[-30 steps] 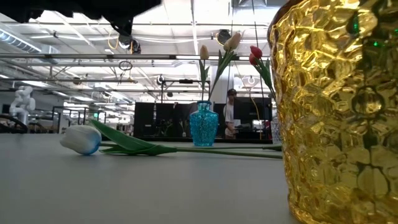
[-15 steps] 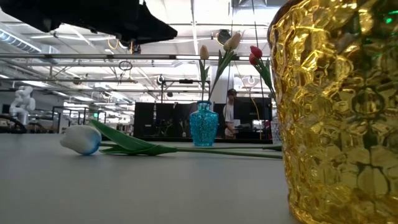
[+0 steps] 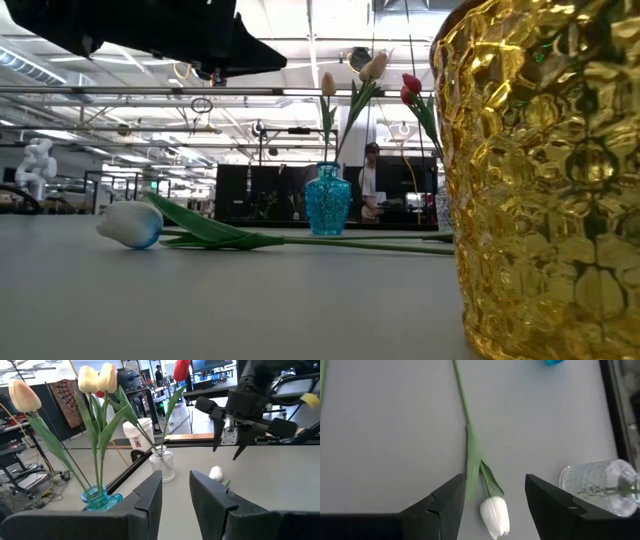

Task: Sort flowers into vase by color
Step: Put the top white flower into the yellow vase

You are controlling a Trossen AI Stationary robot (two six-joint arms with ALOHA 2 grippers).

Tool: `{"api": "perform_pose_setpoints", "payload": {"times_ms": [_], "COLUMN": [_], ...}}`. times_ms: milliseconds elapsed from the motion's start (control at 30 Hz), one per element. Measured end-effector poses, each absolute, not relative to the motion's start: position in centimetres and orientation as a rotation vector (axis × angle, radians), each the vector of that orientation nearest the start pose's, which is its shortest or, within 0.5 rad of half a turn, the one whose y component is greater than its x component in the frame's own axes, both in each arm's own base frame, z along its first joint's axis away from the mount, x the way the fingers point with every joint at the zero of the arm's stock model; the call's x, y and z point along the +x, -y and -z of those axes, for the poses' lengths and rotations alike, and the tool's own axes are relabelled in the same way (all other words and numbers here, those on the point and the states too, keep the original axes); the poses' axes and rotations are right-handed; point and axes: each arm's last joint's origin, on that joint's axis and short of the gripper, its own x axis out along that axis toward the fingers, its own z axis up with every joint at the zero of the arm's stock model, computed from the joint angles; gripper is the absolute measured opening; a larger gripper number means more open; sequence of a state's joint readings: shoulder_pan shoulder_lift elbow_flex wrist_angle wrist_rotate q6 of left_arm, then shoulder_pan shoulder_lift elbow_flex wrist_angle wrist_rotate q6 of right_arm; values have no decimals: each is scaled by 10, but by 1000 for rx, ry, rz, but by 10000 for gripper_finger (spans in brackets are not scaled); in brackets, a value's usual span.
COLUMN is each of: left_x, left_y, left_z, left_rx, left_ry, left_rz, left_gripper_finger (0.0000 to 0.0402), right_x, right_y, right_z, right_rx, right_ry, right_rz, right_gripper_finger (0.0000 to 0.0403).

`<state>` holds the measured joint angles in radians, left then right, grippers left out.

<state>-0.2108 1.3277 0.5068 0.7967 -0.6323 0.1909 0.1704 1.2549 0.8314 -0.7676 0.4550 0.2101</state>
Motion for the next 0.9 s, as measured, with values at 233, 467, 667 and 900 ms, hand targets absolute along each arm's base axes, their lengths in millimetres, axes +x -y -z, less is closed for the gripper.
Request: {"api": "perform_pose_setpoints", "payload": {"times_ms": [233,467,667,900], "left_x": [256,257,257,257], "left_y": [39,42,42,42], "left_z": [-218,-216,-215,-215], "left_rx": [201,202,155,136], "left_ry": [-71,-88,-87,-85], "left_rz": [-405,-321,-319,-308], "left_gripper_finger": [107,107,107,107], "right_x": [221,219,227,236], "right_y": [2,20,32,34], "right_z": [-220,-218,-207,-187], "right_rx": [-74,-28,-45,-70], "right_ry": [-1165,-1200,-1242,-1344], "right_rz": [303,310,316,252], "right_gripper_finger": [199,198,198,198]}}
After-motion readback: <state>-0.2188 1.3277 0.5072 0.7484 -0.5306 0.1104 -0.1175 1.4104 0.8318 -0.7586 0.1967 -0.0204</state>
